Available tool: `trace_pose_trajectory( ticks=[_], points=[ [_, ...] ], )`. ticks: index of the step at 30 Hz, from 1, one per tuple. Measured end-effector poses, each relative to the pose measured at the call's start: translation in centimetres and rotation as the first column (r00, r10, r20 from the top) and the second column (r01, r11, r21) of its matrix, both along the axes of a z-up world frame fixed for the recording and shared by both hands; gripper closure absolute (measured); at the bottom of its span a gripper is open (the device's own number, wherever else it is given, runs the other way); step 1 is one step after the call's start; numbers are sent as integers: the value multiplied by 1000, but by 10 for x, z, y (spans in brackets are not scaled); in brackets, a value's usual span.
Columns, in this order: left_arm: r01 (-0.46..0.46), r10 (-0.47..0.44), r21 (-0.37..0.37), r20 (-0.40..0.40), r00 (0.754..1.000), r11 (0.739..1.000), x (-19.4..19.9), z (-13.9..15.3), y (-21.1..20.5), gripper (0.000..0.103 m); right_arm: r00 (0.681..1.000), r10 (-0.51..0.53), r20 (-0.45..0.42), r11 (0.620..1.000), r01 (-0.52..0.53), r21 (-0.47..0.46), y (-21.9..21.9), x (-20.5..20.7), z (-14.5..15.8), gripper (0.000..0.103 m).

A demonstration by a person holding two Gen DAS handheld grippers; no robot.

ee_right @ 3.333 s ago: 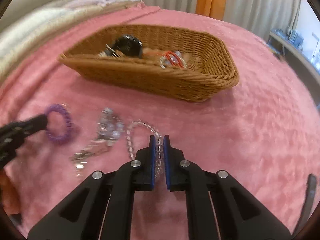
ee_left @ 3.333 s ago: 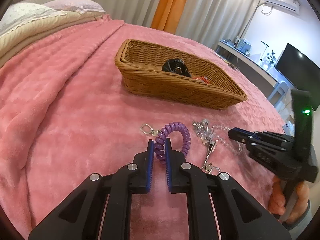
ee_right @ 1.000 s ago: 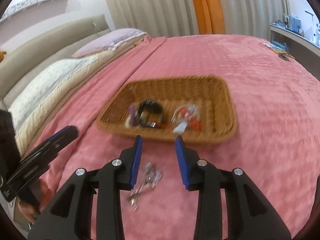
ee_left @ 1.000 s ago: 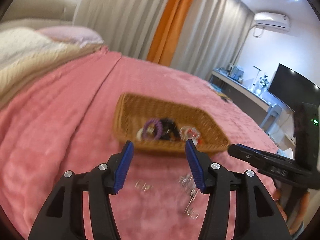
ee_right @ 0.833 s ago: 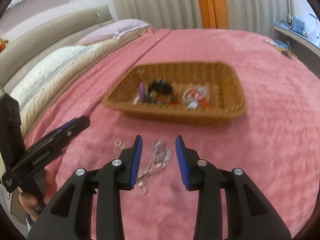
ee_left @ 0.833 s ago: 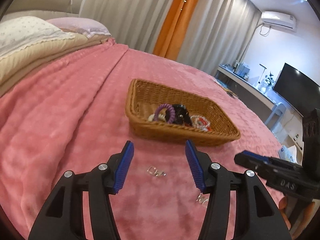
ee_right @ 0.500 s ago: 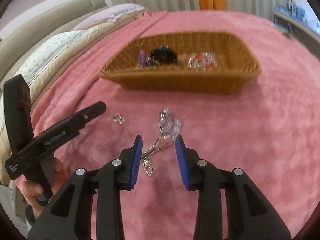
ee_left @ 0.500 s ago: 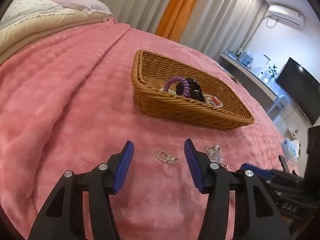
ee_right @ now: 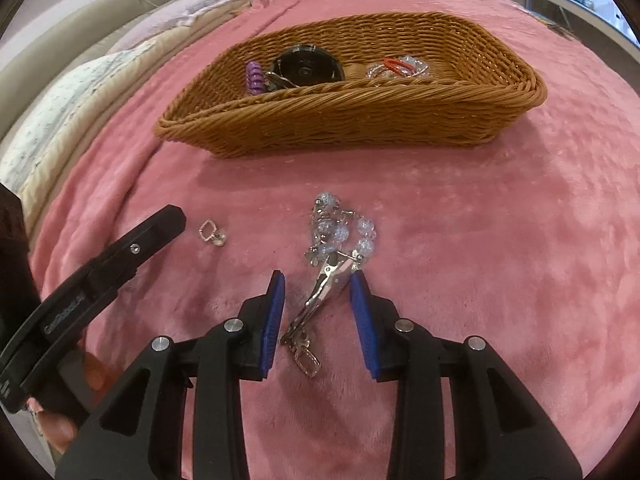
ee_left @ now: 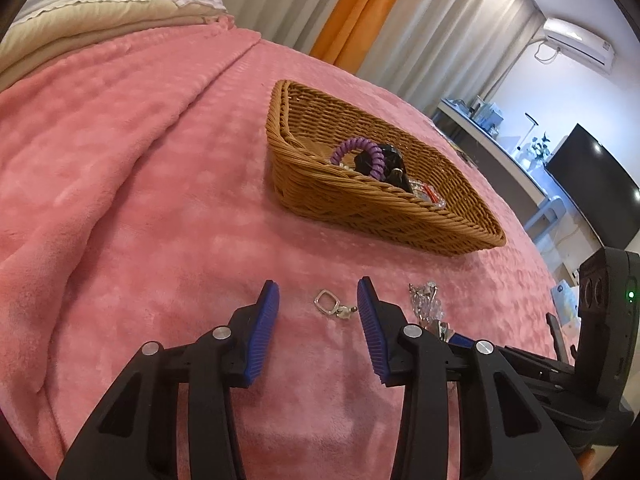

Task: Organize jewelry
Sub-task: 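Move both grippers back down to the remaining jewelry on the blanket, then grasp the silver ring charm with left gripper while right grasps a silver clip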

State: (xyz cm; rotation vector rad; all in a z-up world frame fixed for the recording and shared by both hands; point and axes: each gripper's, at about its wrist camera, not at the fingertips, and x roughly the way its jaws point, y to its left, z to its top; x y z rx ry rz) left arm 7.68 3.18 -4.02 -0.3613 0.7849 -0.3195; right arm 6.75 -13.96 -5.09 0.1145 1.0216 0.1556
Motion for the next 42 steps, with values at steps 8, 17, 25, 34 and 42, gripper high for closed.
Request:
trace_pose_trajectory(
  ticks=[8, 17, 25, 34, 42],
  points=[
    [14, -14, -6, -23, 1000, 1000, 3, -4, -2, 71, 995, -19, 101, 993, 7, 118, -36, -11, 24, 95],
    [109, -105, 127, -37, 994, 986, -2, -8, -34, 71, 995, -14, 103, 1000, 14, -4, -71, 5, 13, 95],
    [79, -62, 287, -65, 996, 955, 7, -7, -54, 71, 995, 23, 96, 999, -27, 44, -77, 5, 0, 94],
    [108, -103, 355, -33, 994, 929, 5, -4, -67, 89, 992, 45, 115, 994, -56, 95, -82, 1, 1, 95],
    [98, -125, 330, 60, 990, 939, -15, 9, -65, 96, 978, 68, 197, 989, -92, 114, -82, -13, 15, 95]
  ],
)
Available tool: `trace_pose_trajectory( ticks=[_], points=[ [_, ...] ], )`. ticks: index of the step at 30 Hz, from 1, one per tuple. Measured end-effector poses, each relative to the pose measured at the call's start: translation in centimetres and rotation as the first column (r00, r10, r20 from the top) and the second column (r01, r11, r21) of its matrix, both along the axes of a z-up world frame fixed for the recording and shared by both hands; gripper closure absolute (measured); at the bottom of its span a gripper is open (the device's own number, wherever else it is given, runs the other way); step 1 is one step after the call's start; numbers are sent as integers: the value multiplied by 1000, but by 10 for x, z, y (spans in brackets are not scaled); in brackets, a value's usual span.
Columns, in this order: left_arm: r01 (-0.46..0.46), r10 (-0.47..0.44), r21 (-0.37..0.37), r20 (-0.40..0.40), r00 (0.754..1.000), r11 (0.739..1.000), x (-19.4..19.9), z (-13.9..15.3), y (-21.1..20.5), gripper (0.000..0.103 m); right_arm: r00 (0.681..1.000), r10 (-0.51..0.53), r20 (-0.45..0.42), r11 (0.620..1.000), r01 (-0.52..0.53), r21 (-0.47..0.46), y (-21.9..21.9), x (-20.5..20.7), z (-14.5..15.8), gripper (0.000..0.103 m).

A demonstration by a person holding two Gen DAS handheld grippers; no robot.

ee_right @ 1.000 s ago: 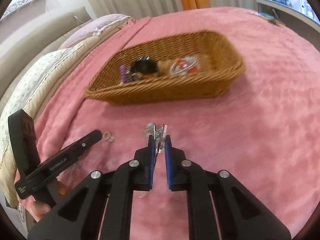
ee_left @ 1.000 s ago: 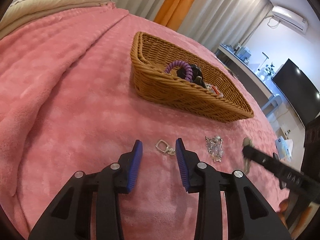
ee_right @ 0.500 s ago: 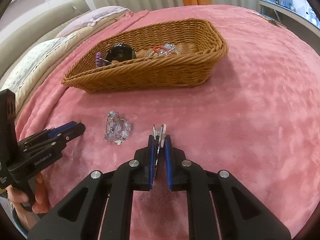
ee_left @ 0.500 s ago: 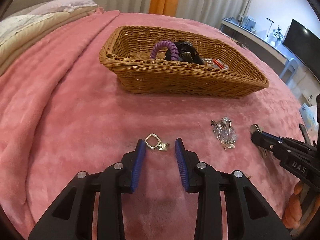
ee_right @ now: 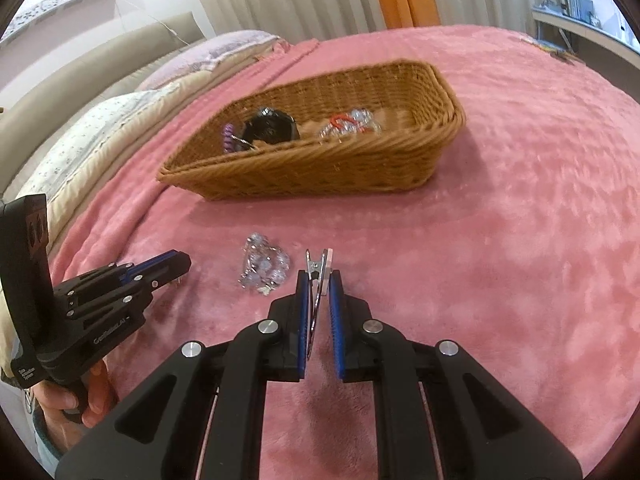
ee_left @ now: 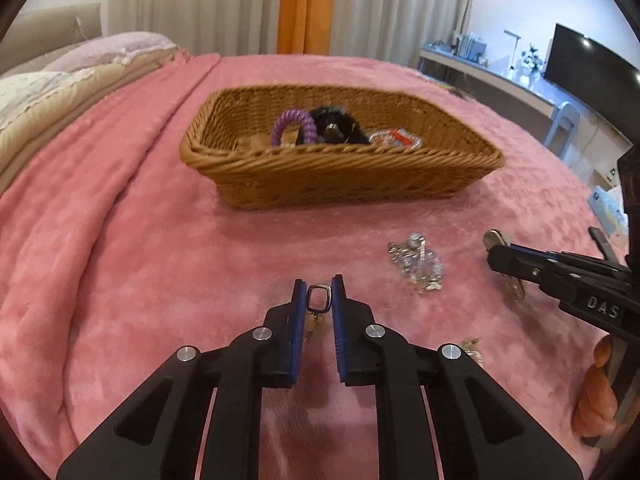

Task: Organize jewelry
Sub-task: 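Grasp the silver ring charm with left gripper while right grasps a silver clip, then carry both items over the basket and open both grippers to release them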

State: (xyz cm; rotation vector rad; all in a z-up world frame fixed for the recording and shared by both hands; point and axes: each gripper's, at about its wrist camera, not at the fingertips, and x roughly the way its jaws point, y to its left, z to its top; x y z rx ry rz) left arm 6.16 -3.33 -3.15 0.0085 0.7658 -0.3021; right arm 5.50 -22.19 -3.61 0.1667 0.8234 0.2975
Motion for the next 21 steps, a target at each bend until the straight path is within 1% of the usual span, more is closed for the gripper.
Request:
trace_pose_trajectory(
  ticks=[1, 4, 8, 12, 13, 15, 17, 21],
  points=[
    [6, -6, -23, 8, 1000, 1000, -2, 3, 2, 103, 1000, 0, 6, 1000, 0, 0, 0, -1, 2, 95],
    [17, -15, -75, 25, 1000, 997, -8, 11, 6, 103, 999, 4, 36, 1000, -4, -6, 2, -7, 10, 95],
    [56, -49, -134, 55, 997, 989, -18, 23, 5, 103, 996, 21, 84, 998, -15, -64, 11, -16, 23, 95],
    [107, -91, -226, 81, 993, 968, -24, 40, 9, 103, 994, 24, 105, 997, -16, -74, 11, -23, 36, 95],
    [128, -106, -260, 94, 990, 957, -27, 48, 11, 103, 994, 24, 109, 997, -16, -69, 9, -25, 40, 95],
    [156, -125, -298, 120, 985, 942, -30, 61, 12, 103, 992, 28, 123, 998, -21, -54, 6, -28, 52, 95],
    [171, -132, -313, 142, 981, 934, -31, 73, 12, 103, 988, 36, 151, 998, -28, -59, 5, -30, 68, 95],
    [180, -126, -279, 201, 971, 943, -25, 104, 8, 103, 980, 54, 190, 995, -37, -94, 6, -19, 96, 95]
  ],
)
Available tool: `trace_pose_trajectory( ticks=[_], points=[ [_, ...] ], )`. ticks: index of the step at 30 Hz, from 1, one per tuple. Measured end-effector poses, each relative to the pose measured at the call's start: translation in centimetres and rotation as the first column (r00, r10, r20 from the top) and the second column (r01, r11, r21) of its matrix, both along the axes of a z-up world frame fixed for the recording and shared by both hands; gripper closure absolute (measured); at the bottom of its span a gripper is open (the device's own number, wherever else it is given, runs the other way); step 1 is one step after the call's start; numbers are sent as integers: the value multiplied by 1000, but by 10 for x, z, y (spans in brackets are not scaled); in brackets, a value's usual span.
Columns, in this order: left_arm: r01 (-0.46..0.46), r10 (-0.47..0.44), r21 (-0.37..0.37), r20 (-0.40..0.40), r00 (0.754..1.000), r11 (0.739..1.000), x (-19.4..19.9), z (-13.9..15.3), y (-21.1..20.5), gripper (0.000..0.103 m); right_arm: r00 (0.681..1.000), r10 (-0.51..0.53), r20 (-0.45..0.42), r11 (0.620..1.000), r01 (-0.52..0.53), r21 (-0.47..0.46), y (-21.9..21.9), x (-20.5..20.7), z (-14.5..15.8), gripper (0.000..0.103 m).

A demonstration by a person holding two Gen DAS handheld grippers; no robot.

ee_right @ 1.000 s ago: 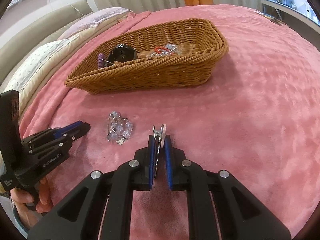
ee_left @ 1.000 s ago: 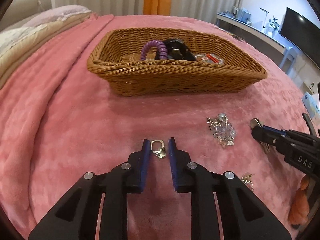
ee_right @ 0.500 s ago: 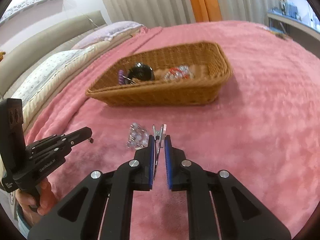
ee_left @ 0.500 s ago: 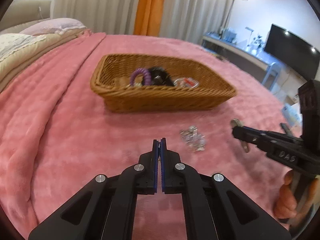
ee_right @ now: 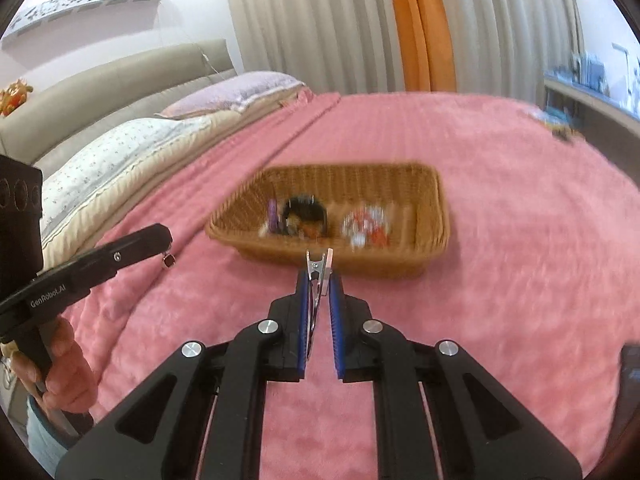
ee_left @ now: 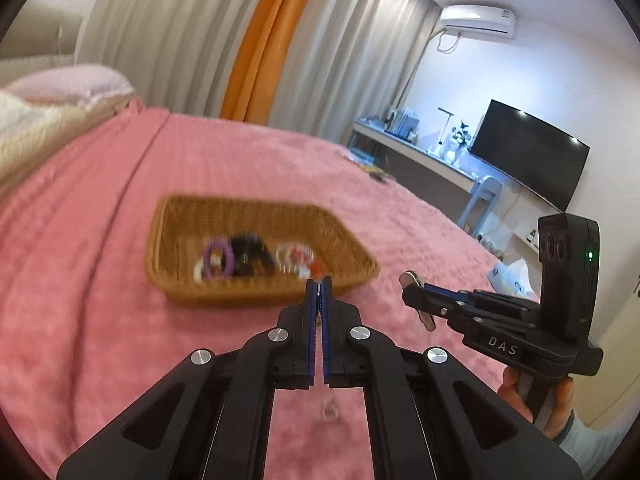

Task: Organize jewelry
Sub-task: 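Carry both items over the basket and open both grippers to release them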

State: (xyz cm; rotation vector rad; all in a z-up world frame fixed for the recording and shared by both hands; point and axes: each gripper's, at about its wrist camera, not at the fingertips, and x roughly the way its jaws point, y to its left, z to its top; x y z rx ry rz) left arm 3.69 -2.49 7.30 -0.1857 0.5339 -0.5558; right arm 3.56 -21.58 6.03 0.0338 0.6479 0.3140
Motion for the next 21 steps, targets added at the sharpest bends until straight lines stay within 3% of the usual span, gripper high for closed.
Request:
trace_pose_trajectory(
  ticks=[3, 7, 12, 16, 21],
  points=[
    [-12, 12, 15, 32, 999, 1000, 12, 18, -4, 103, 999, -14, 51, 1000, 15, -22, 0, 21, 24, 95],
    [-39, 36, 43, 51, 998, 998, 43, 29, -12, 103, 998, -29, 56, 999, 30, -10, 0, 59, 31, 95],
    [-75, 75, 33, 5, 997, 997, 94, 12, -7, 103, 999, -27, -19, 999, 28, 26, 3, 115, 9, 95],
    [-116, 118, 26, -66, 991, 993, 133, -19, 2, 103, 996, -38, -78, 999, 39, 16, 9, 148, -17, 95],
    [-129, 133, 41, -105, 986, 991, 148, -41, 3, 103, 986, -45, -160, 999, 45, -2, 11, 173, -53, 95]
  ],
)
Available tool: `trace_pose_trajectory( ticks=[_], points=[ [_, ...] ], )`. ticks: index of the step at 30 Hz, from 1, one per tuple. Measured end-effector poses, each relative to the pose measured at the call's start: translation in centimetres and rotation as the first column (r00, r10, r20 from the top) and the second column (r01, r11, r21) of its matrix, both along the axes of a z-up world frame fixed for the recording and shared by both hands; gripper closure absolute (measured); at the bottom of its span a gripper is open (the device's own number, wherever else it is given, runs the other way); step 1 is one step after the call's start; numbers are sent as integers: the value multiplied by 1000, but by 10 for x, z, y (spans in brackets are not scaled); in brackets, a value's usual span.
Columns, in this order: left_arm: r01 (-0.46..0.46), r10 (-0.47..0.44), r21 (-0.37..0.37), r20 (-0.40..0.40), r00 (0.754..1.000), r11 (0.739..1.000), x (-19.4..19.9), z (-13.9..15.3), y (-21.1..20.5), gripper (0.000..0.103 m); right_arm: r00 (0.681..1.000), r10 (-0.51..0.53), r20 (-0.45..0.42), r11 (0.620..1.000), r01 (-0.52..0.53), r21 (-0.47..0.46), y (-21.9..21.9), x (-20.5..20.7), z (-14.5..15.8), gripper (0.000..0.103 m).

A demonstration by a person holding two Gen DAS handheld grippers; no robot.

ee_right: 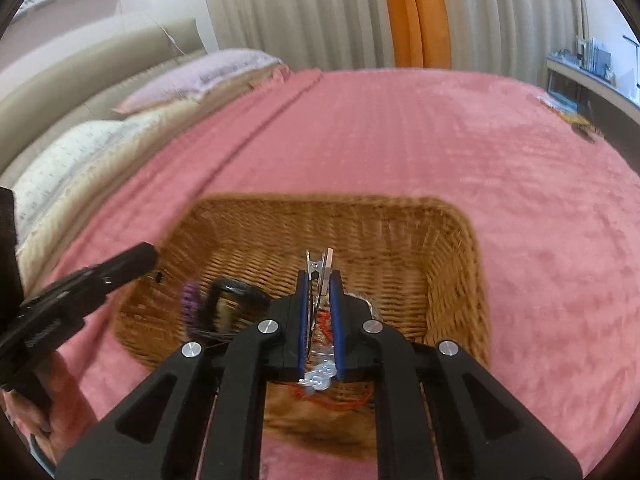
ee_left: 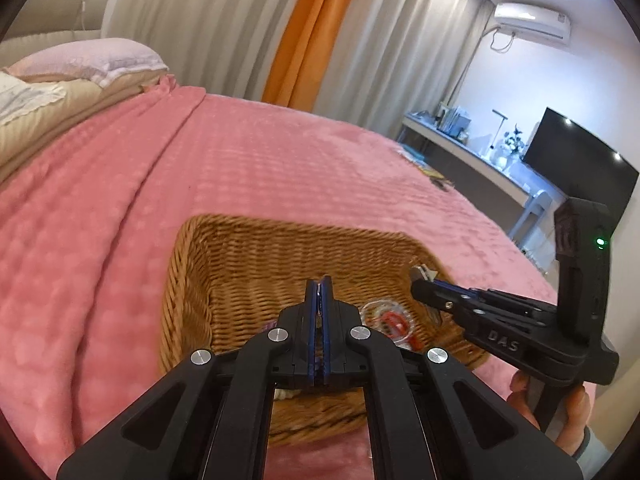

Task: Organize jewelry
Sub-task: 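Carry both items over the basket and open both grippers to release them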

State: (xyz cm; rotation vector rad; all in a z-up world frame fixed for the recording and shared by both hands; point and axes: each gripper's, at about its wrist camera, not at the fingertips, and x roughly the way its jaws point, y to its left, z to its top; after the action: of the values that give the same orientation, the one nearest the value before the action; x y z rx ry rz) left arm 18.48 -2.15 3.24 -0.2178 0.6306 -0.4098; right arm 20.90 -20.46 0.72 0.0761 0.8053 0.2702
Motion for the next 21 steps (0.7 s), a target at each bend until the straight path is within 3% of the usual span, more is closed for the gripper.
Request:
trace_pose_trajectory(
  ticks=[6, 7, 8, 9, 10, 11, 21],
  points=[
    [-8, 8, 25, -24, 1000, 1000, 2, -10, -4, 102, 998, -16, -62, 999, 18, 34, -9, 6, -14, 90],
    [-5, 5, 12, -25, 1000, 1000, 1, -10, -2, 96, 998, -16, -65, 999, 19, 45, -11, 6, -14, 77],
    [-6, 6, 2, -24, 1000, 1000, -1, -8, 0, 81, 998, -25, -53, 998, 27, 53, -13, 2, -11, 55],
    [-11, 10, -3, -18, 1000, 1000, -3, -7, 1, 73, 999, -33, -38, 998, 35, 52, -15, -1, -7, 47],
    [-18, 18, -8, 2, 1000, 1000, -10, -3, 3, 62, 999, -36, -19, 998, 37, 49, -16, -5, -3, 45],
    [-20, 20, -8, 16, 1000, 1000, -14, 1, 3, 61, 1000, -27, -9, 998, 28, 49, -16, -9, 1, 45],
    [49, -49, 0, 136, 990, 999, -93, 37, -13, 61, 997, 8, 72, 997, -14, 81, -29, -91, 37, 45]
  ],
)
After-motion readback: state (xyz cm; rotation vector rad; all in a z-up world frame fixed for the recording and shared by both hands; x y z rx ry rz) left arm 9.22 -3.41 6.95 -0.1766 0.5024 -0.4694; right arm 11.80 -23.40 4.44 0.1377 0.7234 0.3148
